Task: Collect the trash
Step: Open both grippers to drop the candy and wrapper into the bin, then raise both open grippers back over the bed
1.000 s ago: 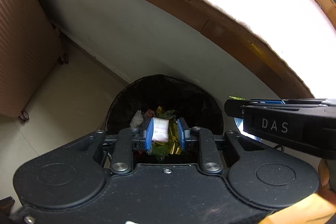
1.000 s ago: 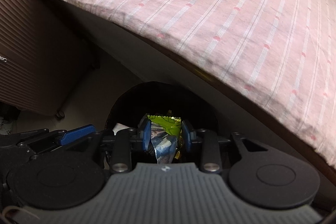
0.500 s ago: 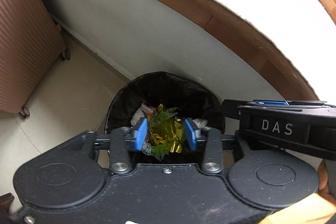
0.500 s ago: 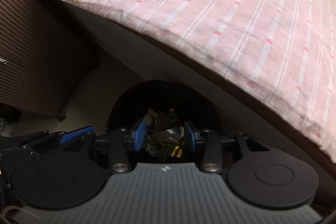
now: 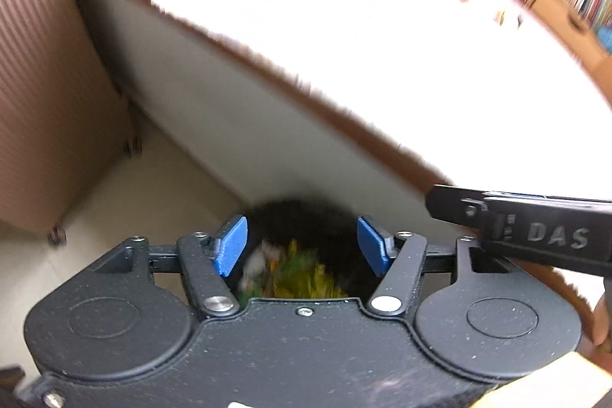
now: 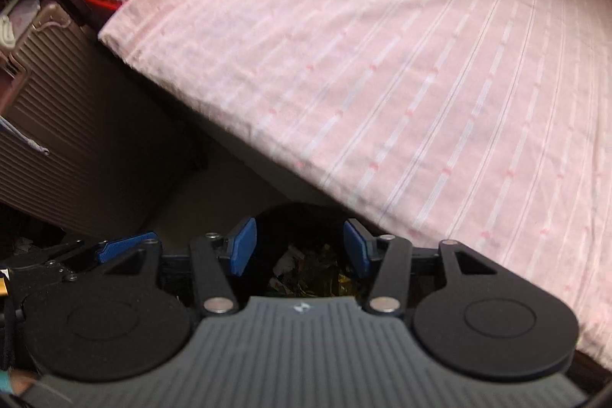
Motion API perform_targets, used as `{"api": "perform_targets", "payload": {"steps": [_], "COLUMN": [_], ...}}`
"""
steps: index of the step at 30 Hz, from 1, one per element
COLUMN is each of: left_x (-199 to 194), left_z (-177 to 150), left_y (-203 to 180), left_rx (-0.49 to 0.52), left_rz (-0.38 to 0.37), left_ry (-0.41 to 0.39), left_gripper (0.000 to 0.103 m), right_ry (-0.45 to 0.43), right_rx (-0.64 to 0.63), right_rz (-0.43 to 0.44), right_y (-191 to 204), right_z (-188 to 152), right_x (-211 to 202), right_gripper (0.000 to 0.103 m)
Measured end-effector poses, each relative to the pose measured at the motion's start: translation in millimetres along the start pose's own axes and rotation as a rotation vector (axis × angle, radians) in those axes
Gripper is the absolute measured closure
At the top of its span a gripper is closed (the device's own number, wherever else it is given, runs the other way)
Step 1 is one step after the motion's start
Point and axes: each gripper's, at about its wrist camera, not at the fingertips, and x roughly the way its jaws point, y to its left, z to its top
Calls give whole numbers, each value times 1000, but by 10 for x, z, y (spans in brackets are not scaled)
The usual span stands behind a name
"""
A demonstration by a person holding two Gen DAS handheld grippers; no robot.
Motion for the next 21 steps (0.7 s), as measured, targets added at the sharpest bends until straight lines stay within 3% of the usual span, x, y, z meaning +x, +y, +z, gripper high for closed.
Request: {"api": "perform_targets", "payload": {"steps": [5, 11, 16, 21], "left_x": [-277, -241, 34, 627], "left_z": [472, 1160, 1682, 2066], "left_y": [-223, -680, -1169, -1625], "left_rx": [19, 17, 23, 39], "left_rz": [-28, -83, -122, -131], "left_ry": [-116, -185, -208, -178], "left_gripper": [33, 29, 29, 29], "right_ry": [-163, -304, -352, -327], "right_rx": [5, 93, 149, 148], "right_rz": [7, -91, -141, -165], "right_y": [-206, -854, -1402, -1783], "right_z": [378, 994, 1386, 1657], "right_x": [-501, -749, -741, -532], "right_gripper": [34, 32, 31, 30]}}
